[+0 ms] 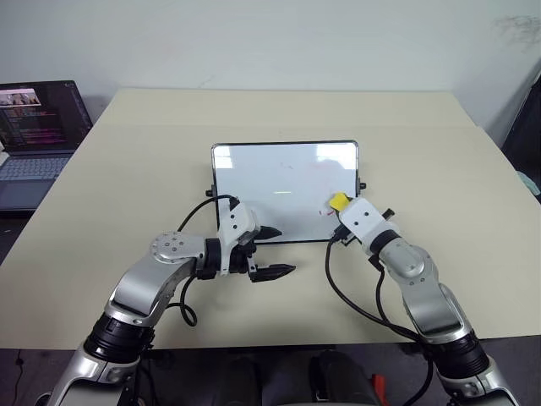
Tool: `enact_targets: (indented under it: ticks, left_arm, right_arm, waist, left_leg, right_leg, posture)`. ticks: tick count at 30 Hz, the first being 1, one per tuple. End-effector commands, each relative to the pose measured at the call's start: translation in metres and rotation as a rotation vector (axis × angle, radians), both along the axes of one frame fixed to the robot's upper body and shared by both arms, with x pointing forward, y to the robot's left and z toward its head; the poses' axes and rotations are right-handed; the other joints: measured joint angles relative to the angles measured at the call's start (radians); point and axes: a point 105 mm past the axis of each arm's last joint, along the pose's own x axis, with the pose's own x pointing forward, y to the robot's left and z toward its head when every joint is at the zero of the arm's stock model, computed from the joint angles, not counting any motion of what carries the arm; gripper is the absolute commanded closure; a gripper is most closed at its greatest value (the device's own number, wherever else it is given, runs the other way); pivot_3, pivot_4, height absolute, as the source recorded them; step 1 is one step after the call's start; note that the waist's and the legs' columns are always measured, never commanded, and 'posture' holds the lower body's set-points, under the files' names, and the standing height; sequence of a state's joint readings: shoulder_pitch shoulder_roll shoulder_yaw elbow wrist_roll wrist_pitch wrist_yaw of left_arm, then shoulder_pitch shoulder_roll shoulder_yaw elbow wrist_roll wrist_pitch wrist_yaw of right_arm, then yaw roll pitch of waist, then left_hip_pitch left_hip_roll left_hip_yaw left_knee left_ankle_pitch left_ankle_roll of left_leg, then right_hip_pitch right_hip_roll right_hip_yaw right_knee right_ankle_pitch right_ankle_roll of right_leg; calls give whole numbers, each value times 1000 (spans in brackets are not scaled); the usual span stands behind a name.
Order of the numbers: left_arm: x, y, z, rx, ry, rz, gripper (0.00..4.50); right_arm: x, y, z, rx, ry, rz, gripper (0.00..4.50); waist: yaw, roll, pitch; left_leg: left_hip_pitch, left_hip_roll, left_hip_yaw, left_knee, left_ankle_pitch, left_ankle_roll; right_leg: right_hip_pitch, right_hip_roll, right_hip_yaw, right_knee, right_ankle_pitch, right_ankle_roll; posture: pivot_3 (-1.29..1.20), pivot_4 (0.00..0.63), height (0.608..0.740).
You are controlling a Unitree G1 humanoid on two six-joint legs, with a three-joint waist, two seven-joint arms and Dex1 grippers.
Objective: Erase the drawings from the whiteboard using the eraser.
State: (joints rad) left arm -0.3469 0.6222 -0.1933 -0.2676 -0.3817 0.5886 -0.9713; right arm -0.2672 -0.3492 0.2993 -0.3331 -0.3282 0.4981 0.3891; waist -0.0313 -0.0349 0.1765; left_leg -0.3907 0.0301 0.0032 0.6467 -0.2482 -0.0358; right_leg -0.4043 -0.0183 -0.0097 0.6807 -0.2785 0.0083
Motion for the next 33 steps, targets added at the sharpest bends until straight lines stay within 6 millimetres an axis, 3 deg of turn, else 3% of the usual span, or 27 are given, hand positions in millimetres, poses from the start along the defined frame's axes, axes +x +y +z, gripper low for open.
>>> enact_targets:
  ticks: [1, 4, 7, 11, 15, 23, 30, 33]
  left_arm:
    - [-4, -3, 8, -24, -25, -16, 0]
    - [-3, -2, 8, -23, -24, -10, 0]
    - [-3, -1, 8, -23, -23, -6, 0]
    - [-4, -2, 8, -25, -20, -5, 0]
    - [-5, -2, 8, -26, -18, -6, 0]
    - [-5, -2, 8, -28, -20, -4, 0]
    - [-6, -2, 8, -27, -17, -9, 0]
    - [-6, -3, 8, -27, -17, -12, 0]
  right_arm:
    - [-10, 10, -21, -26, 99, 58, 3326]
    - [-7, 11, -18, -28, 84, 49, 3326]
    - [12, -2, 10, 5, -57, -67, 3326]
    - [18, -6, 24, 19, -128, -97, 3326]
    - [17, -3, 17, 8, -95, -80, 3327]
    - [-5, 4, -29, -87, 128, 26, 3327]
    - [12, -17, -4, -83, -2, -107, 3327]
    - [15, -30, -2, -92, -7, -151, 3327]
  waist:
    - [0, 0, 0]
    - [0, 0, 0]
    - [0, 0, 0]
    - [3, 0, 0]
    - [4, 0, 0]
    - [1, -1, -2]
    - [2, -2, -2]
    - [3, -2, -2]
  left_leg:
    - [0, 0, 0, 0, 0, 0]
    - [0, 0, 0, 0, 0, 0]
    - [1, 0, 0, 1, 0, 0]
    - [0, 0, 0, 1, 0, 0]
    - [-1, 0, 0, 0, 0, 0]
    - [1, 0, 0, 0, 0, 0]
    - [2, 0, 0, 1, 1, 0]
    - [2, 0, 0, 1, 1, 0]
  right_leg:
    - [0, 0, 0, 0, -1, 1]
    - [0, 0, 0, 0, 0, 1]
    - [0, 0, 0, 1, 0, 1]
    - [0, 0, 0, 1, 0, 0]
    - [0, 0, 0, 0, 1, -1]
    - [1, 0, 0, 0, 0, 0]
    - [1, 0, 0, 1, 1, 0]
    - [1, 0, 0, 1, 1, 0]
  posture:
    - [0, 150, 740]
    - [0, 150, 740]
    - [0, 150, 740]
    - [0, 150, 740]
    - [0, 150, 740]
    - [0, 150, 740]
    - [0, 150, 740]
    - [0, 150, 740]
